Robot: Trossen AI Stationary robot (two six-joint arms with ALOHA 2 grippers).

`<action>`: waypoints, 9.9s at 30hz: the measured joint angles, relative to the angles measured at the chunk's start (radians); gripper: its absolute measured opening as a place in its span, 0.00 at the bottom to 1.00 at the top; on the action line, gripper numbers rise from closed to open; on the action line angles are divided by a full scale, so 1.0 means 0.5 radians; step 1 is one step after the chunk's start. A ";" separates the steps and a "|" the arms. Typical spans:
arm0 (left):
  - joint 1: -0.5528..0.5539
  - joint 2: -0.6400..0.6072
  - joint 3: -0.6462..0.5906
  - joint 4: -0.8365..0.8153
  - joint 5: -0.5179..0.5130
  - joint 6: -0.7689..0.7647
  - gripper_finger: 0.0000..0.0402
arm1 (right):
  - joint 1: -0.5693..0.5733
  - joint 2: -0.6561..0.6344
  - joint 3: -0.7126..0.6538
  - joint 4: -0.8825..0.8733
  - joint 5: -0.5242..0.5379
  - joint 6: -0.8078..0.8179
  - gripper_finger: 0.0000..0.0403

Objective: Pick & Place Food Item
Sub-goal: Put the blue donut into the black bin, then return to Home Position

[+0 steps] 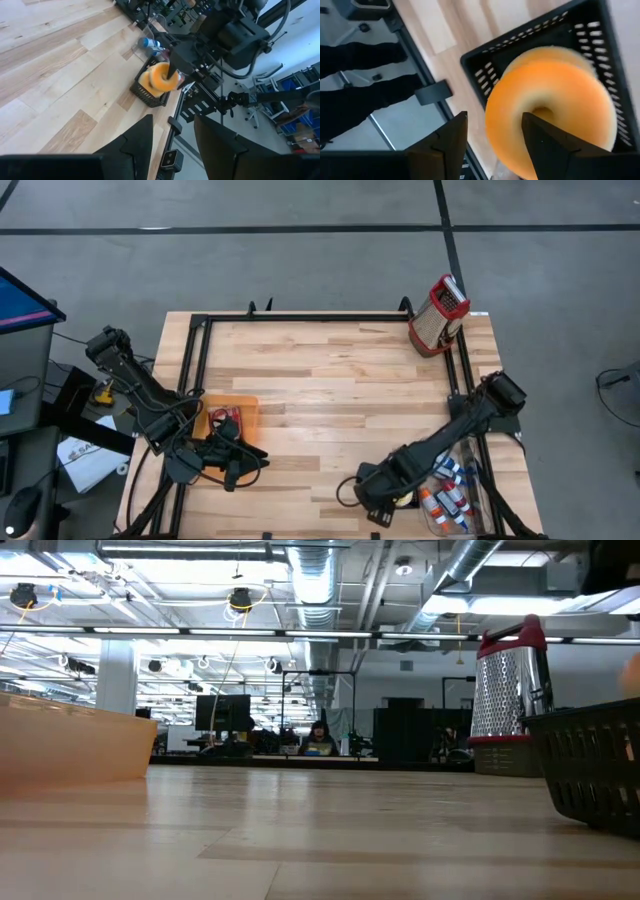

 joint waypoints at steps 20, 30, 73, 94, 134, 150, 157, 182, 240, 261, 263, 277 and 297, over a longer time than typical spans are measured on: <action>0.005 0.000 0.000 0.000 0.000 -0.002 0.35 | -0.145 0.000 -0.002 0.105 0.030 -0.158 0.47; 0.005 0.000 0.000 0.000 -0.023 0.002 0.35 | -0.068 0.000 0.062 -0.184 0.021 -0.126 0.48; -0.002 0.002 0.002 0.050 -0.016 -0.003 0.35 | -0.160 0.286 0.423 -0.382 0.173 -0.227 0.62; -0.008 0.002 0.002 0.048 -0.014 0.001 0.35 | 0.147 0.227 0.425 -0.232 0.335 0.313 0.62; -0.043 0.002 0.002 0.071 0.034 0.011 0.35 | 0.034 0.423 0.424 -0.552 0.082 0.059 0.40; -0.043 0.002 0.001 0.070 0.033 0.010 0.35 | -0.025 0.427 0.627 -0.546 0.154 -0.090 0.44; -0.043 0.002 0.001 0.065 0.033 0.037 0.35 | -0.002 0.426 0.626 -0.624 0.147 -0.054 0.49; -0.123 0.002 -0.001 -0.089 -0.156 0.413 0.35 | -0.092 0.326 0.898 -0.371 0.874 -0.100 0.50; 1.574 -2.306 -1.670 0.064 1.175 1.966 0.35 | 0.028 0.098 0.894 -0.402 1.532 0.264 0.46; 1.575 -1.996 -1.675 0.192 1.153 1.686 0.35 | -1.023 0.012 0.412 1.304 -0.037 -2.108 0.37; 1.575 -1.974 -1.675 0.198 1.153 1.686 0.35 | -1.081 -0.129 0.330 1.400 -0.135 -2.142 0.37; 1.575 -1.879 -1.675 0.199 1.153 1.686 0.35 | -1.121 -1.390 -1.689 2.896 0.380 -2.358 0.38; 1.575 -1.873 -1.674 0.208 1.153 1.686 0.35 | -1.201 -2.439 -2.869 3.226 0.667 -2.351 0.38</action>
